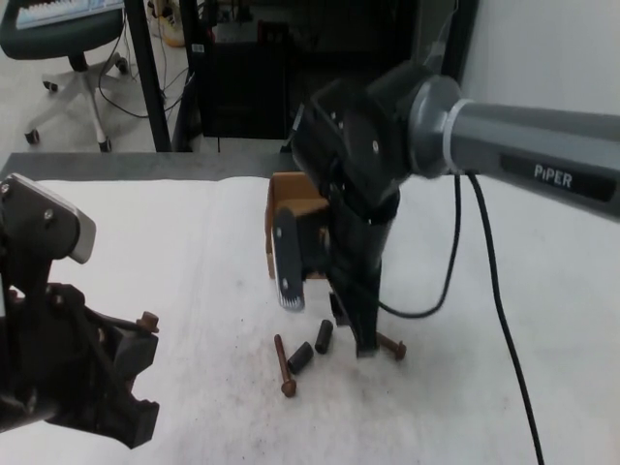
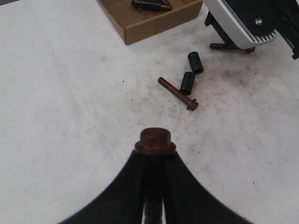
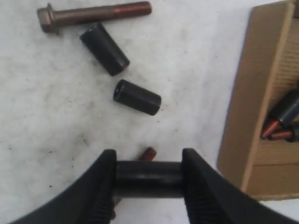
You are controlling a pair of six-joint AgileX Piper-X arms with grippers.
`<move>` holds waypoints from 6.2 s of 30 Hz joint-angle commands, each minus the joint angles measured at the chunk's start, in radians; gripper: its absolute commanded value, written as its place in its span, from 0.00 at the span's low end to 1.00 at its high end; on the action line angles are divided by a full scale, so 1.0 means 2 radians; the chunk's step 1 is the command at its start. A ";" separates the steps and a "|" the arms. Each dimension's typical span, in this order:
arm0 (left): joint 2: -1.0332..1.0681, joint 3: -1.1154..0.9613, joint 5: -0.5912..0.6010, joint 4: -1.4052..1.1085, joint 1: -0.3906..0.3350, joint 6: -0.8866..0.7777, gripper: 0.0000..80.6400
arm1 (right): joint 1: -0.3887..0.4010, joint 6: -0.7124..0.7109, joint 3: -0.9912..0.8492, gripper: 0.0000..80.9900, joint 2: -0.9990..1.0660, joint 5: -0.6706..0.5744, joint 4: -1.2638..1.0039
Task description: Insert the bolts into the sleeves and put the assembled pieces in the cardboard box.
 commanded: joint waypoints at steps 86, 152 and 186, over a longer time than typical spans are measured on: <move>-0.014 -0.055 0.012 0.030 0.001 0.003 0.00 | 0.003 0.777 0.078 0.44 -0.040 -0.088 0.012; -0.014 -0.055 0.012 0.032 0.001 0.003 0.00 | -0.016 0.712 0.079 0.43 0.034 -0.138 -0.014; -0.014 -0.055 0.012 0.032 0.001 0.000 0.00 | -0.018 0.649 0.079 0.43 0.034 -0.085 -0.049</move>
